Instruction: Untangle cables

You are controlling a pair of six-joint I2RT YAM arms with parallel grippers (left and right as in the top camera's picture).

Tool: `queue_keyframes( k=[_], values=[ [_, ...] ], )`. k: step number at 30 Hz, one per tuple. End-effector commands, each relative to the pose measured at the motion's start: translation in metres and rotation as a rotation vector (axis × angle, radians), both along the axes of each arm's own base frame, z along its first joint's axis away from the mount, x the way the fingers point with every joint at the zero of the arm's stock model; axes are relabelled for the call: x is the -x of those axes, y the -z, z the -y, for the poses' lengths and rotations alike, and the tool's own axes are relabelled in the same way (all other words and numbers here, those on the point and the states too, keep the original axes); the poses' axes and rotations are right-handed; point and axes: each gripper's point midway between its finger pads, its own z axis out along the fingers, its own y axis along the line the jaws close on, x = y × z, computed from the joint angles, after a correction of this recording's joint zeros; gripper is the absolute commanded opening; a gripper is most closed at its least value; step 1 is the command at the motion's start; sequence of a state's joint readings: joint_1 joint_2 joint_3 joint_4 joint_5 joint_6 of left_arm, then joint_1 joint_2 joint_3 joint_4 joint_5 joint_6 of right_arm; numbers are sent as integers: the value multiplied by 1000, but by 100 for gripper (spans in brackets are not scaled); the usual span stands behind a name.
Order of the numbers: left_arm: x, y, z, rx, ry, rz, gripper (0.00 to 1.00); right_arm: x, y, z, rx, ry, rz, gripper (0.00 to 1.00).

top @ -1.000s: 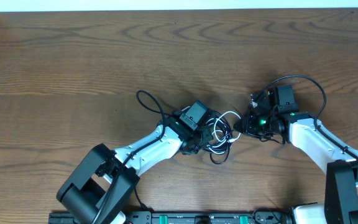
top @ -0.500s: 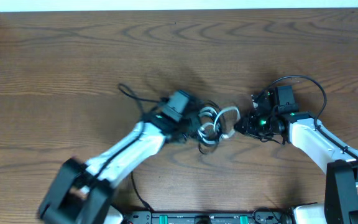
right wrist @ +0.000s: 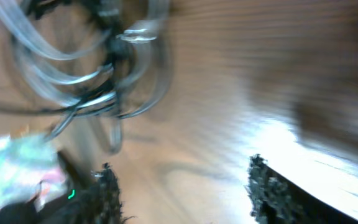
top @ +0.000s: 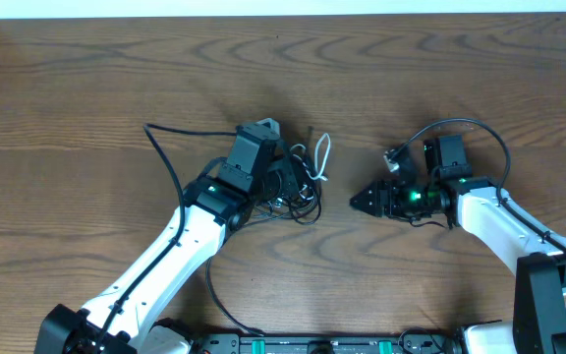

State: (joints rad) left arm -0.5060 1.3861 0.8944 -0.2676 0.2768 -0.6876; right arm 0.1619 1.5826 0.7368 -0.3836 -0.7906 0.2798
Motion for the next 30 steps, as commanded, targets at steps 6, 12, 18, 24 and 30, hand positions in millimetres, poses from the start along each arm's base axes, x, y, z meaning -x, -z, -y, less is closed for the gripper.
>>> queue_keyframes(
  k=[6,12,18,24,30],
  values=[
    [-1,-32,27,77,190,135,8,6,-40,-33,-214,-163,135,68],
    [-1,-32,27,78,190,134,7,2,-46,-51,-225,-187,179,60],
    [-1,-32,27,79,188,132,8,-8,-48,-60,-217,-109,139,42],
    [-1,-31,27,77,188,127,8,-29,-57,-62,-237,9,118,44],
    [0,-31,26,77,187,125,8,-41,-54,-65,-197,82,137,46]
  ],
)
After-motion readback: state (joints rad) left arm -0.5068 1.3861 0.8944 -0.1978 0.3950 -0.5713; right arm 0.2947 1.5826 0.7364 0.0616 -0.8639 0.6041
